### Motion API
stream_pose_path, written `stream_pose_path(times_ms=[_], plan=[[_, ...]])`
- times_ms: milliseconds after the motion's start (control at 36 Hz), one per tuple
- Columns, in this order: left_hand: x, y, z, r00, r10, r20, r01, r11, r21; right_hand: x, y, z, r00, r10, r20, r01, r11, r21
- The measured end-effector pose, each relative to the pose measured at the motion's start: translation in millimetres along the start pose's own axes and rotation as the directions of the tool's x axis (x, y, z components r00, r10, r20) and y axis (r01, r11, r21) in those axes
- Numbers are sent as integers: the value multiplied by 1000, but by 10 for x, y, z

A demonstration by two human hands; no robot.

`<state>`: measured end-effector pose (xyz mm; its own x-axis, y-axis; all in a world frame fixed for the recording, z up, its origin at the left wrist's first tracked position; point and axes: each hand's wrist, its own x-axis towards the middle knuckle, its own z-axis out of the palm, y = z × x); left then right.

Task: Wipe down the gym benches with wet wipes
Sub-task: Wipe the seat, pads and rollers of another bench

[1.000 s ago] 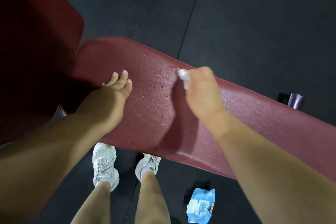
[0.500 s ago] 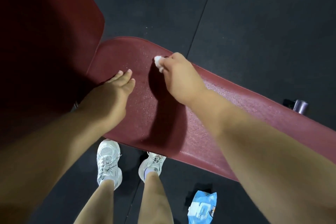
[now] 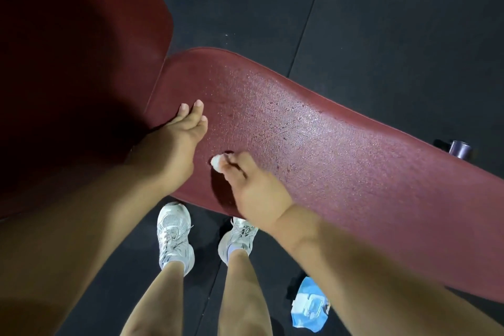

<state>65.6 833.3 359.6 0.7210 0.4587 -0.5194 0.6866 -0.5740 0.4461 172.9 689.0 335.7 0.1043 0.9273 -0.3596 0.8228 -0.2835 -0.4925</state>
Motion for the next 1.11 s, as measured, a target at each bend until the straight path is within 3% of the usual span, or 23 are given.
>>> stream_pose_path(times_ms=[83, 139, 167, 250, 306, 333, 417, 500, 611, 694, 806, 889, 972, 1111], plan=[[-9, -21, -26, 1000, 14, 25, -15, 1000, 15, -76, 303, -124, 992, -25, -127, 22, 999, -29], [-12, -3, -33, 998, 5, 62, -8, 999, 41, -100, 555, -284, 975, 129, -183, -136, 990, -29], [-17, 13, -34, 997, -5, 81, 0, 998, 59, -126, 660, -354, 942, 245, -228, -255, 967, -14], [-30, 87, -44, 993, -41, 113, 29, 994, 108, -217, 771, -469, 732, 550, -403, -551, 825, 126], [-44, 116, -42, 994, -53, 94, 40, 990, 134, -226, 636, -316, 623, 618, -480, -611, 767, 195], [-57, 124, -39, 996, -51, 73, 41, 990, 137, -223, 498, -198, 613, 615, -496, -610, 767, 198], [-75, 150, -71, 997, -37, 61, 27, 988, 151, -231, -29, 203, 759, 502, -415, -466, 863, 192], [-112, 142, -116, 990, -59, 131, 32, 979, 203, -337, -359, 426, 904, 278, -325, -241, 959, 151], [-300, 49, -88, 990, -39, 134, 13, 982, 190, -474, -163, 336, 990, 69, -127, -63, 997, 53], [-461, -16, -36, 987, -56, 154, 30, 986, 163, -544, 161, 145, 997, 14, -71, -18, 998, -53], [-622, -42, 51, 990, -104, 100, 93, 990, 104, -548, 438, -159, 929, 301, -216, -313, 949, -24], [-726, 46, 127, 978, -198, 69, 194, 979, 63, -525, 422, -98, 875, 370, -312, -375, 926, 47], [-802, 148, 271, 964, -263, 44, 260, 963, 63, -544, 215, 142, 863, 363, -352, -325, 932, 163], [-838, 255, 513, 939, -344, -31, 344, 939, -5, -712, 15, 439, 948, 70, -311, -14, 984, 180]])
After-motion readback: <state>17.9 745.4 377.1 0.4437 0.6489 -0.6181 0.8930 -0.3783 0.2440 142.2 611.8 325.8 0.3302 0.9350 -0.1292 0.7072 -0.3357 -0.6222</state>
